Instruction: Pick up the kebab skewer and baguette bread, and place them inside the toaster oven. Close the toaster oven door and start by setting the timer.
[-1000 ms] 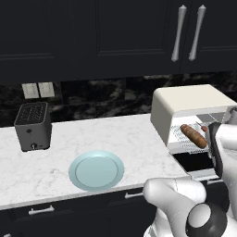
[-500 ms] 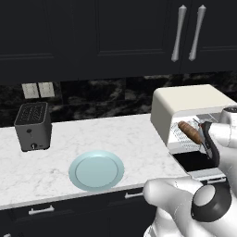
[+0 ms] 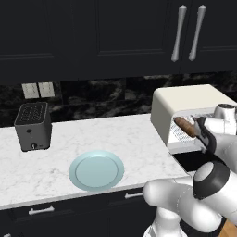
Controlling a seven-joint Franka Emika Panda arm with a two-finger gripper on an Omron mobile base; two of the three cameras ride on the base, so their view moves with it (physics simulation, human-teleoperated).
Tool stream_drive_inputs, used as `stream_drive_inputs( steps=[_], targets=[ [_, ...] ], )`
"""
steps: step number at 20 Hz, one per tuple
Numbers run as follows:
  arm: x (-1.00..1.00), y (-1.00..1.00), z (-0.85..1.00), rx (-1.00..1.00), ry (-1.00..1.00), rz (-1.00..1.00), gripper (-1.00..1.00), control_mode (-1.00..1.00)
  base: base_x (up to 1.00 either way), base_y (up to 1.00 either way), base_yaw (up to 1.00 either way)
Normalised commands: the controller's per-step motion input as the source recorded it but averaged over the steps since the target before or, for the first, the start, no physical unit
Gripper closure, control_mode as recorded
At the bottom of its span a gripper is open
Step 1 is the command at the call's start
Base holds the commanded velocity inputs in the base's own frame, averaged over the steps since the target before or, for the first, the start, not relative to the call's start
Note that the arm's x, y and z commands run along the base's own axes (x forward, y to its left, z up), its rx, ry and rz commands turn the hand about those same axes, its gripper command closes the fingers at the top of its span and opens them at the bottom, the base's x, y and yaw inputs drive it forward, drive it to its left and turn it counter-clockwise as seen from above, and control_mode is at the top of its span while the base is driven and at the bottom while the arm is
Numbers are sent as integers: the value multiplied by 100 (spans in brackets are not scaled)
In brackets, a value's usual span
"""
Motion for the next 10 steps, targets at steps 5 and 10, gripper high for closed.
stream_drive_inputs(
  steps=[5, 10],
  targets=[
    [35, 0, 0, 2, -7, -9, -100, -100, 0, 0, 0],
    [14, 0, 0, 0, -8, -5, -100, -100, 0, 0, 0]
  ],
)
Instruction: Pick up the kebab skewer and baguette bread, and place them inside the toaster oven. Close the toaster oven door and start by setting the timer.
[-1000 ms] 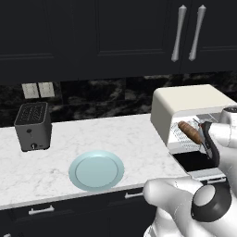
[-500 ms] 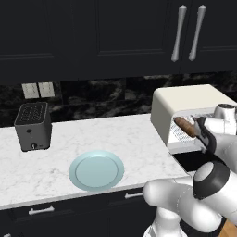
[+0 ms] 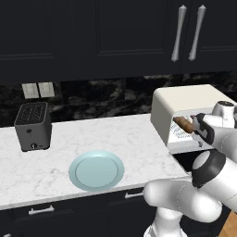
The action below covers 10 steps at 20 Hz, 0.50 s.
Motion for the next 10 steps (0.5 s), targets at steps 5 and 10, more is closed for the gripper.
stream_drive_inputs(
  steps=[5, 10],
  targets=[
    [30, 10, 0, 0, -13, -5, -100, -100, 0, 0, 0],
    [33, 13, 0, 0, -13, -6, -100, -100, 0, 0, 0]
  ],
)
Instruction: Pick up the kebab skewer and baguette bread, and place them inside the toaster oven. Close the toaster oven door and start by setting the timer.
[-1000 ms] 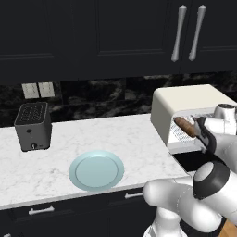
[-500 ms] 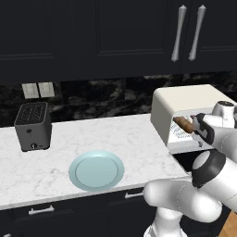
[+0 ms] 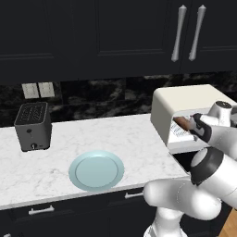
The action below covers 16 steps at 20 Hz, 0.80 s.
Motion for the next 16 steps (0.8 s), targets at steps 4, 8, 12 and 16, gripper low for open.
stream_drive_inputs(
  steps=[4, 8, 12, 16],
  targets=[
    [30, 11, -8, 0, -10, -7, -100, -100, 0, 0, 0],
    [22, 3, -20, 0, -5, -6, -100, -100, 0, 0, 0],
    [27, 7, -6, 0, -7, -5, -100, -100, 0, 0, 0],
    [-1, 0, 0, 0, -6, -3, -100, -100, 0, 0, 0]
  ],
)
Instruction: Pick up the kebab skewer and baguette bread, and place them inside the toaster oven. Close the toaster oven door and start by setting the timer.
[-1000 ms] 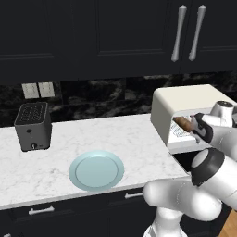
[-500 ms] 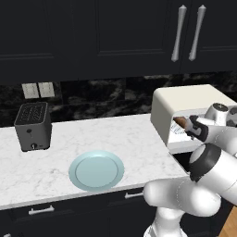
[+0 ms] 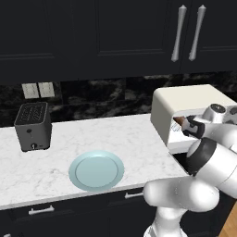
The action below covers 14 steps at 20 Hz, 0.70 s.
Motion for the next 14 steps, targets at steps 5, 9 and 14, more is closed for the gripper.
stream_drive_inputs(
  steps=[5, 9, 14],
  targets=[
    [-67, 0, 0, 0, -1, 0, -100, -100, 0, 0, 0],
    [-100, 1, 12, 0, 0, 4, -100, -100, 0, 0, 0],
    [-100, 7, 22, -1, 5, 24, -100, -100, 0, 0, 0]
  ],
)
